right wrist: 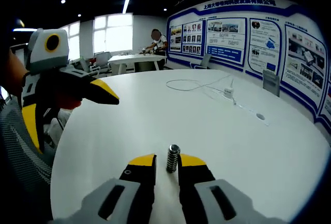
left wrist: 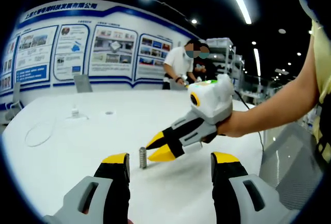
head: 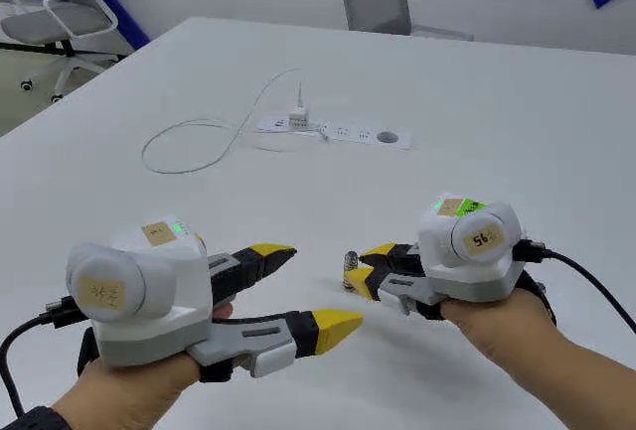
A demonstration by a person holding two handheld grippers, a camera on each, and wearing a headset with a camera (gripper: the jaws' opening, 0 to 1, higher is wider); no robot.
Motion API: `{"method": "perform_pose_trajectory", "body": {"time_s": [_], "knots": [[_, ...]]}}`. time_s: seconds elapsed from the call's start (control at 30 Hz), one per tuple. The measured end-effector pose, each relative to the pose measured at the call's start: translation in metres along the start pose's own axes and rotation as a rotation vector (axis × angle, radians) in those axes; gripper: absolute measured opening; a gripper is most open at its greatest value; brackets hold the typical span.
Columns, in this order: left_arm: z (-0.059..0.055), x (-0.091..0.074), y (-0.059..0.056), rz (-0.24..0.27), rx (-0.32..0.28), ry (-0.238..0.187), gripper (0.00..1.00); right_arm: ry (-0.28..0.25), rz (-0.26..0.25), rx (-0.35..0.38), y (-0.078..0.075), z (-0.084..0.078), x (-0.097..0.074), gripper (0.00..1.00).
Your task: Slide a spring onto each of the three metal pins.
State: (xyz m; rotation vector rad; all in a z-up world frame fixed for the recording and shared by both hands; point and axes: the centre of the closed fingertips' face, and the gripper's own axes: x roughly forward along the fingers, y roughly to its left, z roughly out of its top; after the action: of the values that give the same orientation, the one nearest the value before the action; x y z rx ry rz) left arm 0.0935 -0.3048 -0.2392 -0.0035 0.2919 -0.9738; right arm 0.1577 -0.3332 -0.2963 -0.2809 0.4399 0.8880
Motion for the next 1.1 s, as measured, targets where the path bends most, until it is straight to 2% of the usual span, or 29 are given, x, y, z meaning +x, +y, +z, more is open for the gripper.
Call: {"method": "perform_pose_trajectory", "body": {"time_s": [0.27,0.37,0.43,0.67,0.77,0.97,1.1], "knots": [[-0.004,-0.001,-0.001,-0.001,0.013,0.013,0.68,-0.019,0.013,-0.015,0.012,0.002,-0.028,0.22],[-0.007,0.0,-0.003,-0.006,0.024,0.02,0.69,-0.033,0.037,0.018,0.018,0.003,-0.041,0.24],[-0.009,0.0,-0.005,-0.01,0.025,0.024,0.7,-0.035,0.033,0.015,0.019,0.002,-0.047,0.26],[-0.013,0.001,-0.009,-0.023,0.031,0.035,0.73,-0.039,0.037,0.032,0.028,-0.011,-0.075,0.3],[-0.016,0.001,-0.009,-0.026,0.029,0.037,0.75,-0.038,0.022,0.033,0.026,-0.021,-0.09,0.32],[-0.02,0.001,-0.014,-0.037,0.038,0.052,0.76,-0.029,-0.028,0.039,0.012,-0.044,-0.126,0.34],[-0.022,0.002,-0.016,-0.043,0.051,0.062,0.78,-0.033,-0.067,0.056,0.001,-0.054,-0.146,0.37]]}}
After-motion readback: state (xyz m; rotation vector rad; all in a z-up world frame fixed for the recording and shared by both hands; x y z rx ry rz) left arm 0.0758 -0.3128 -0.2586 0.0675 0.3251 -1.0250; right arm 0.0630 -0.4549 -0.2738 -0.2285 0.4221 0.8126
